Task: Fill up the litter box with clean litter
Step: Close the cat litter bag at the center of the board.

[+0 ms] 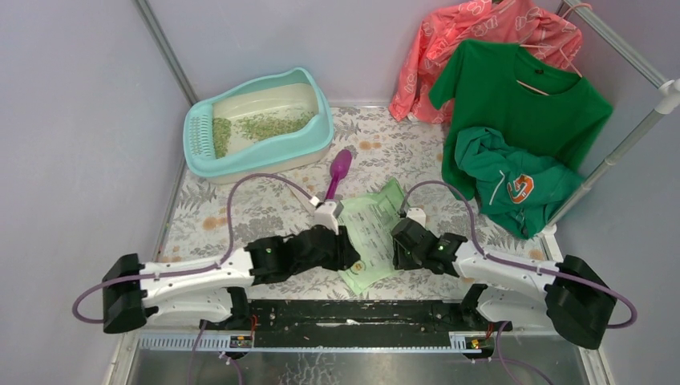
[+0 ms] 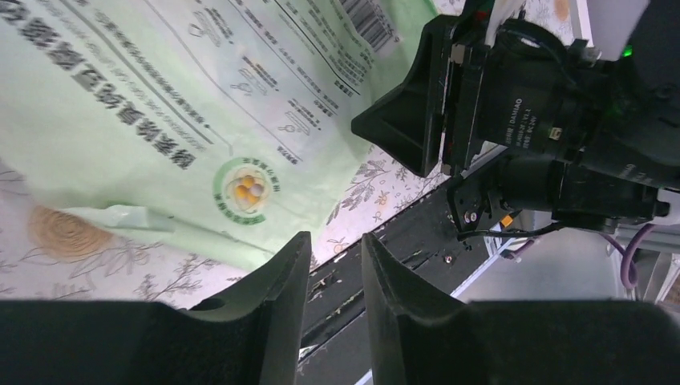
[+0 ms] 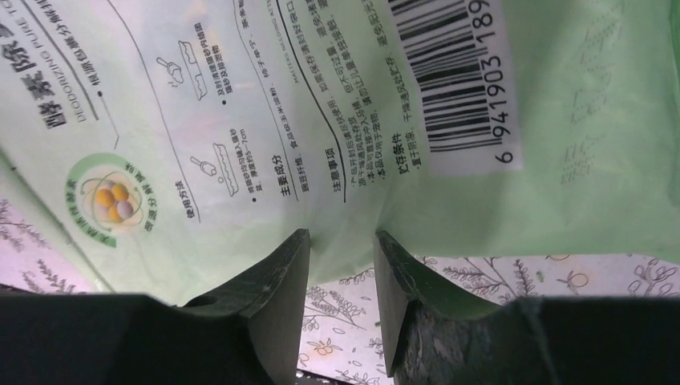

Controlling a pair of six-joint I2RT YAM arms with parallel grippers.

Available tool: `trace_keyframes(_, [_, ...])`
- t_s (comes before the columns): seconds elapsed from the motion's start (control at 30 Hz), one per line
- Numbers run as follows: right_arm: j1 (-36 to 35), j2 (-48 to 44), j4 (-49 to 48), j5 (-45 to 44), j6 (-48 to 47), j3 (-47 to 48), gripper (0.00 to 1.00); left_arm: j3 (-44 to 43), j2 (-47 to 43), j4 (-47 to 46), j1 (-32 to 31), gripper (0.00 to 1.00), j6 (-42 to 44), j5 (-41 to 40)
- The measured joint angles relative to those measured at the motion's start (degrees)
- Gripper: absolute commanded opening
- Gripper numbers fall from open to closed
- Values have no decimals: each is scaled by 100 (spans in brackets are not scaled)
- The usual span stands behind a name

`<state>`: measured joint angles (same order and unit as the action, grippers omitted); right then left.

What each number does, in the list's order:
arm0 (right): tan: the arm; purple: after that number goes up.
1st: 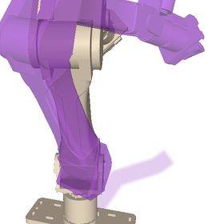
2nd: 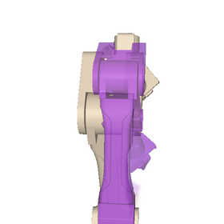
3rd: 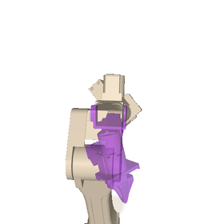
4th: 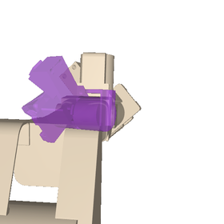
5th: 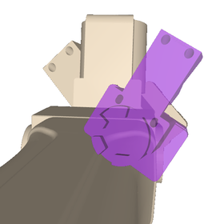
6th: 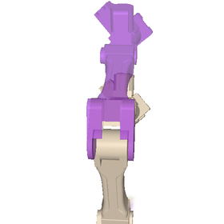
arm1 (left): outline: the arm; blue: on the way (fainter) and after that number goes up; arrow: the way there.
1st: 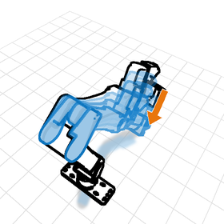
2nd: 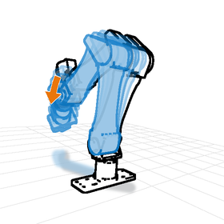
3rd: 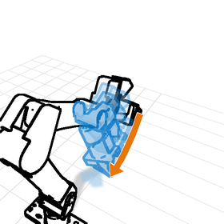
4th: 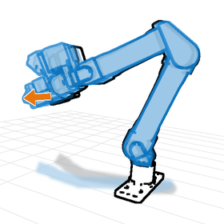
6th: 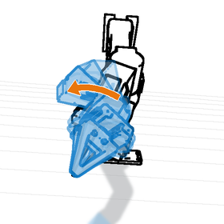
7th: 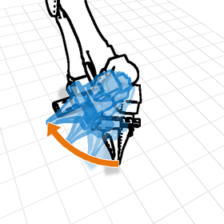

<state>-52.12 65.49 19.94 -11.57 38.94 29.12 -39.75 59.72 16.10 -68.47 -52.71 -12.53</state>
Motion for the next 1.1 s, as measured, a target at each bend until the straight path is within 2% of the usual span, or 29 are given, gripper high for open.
trace_keyframes(0.23, [-136,-734,63,24,409,-350,46,-15,1156,-658,-734,35,-273,-369])
trace_keyframes(0.47, [-175,-1305,942,-232,490,4,50,72,1847,-981,-914,34,-496,-564])
trace_keyframes(0.7, [-177,-625,1071,-748,354,660,49,144,2090,-1049,-914,33,-638,-876])
trace_keyframes(0.9, [-33,127,894,-833,125,715,48,483,2286,-1182,-914,34,-835,-960])
trace_keyframes(1.1, [151,393,715,-721,-79,723,45,715,2297,-1388,-857,34,-1021,-997])
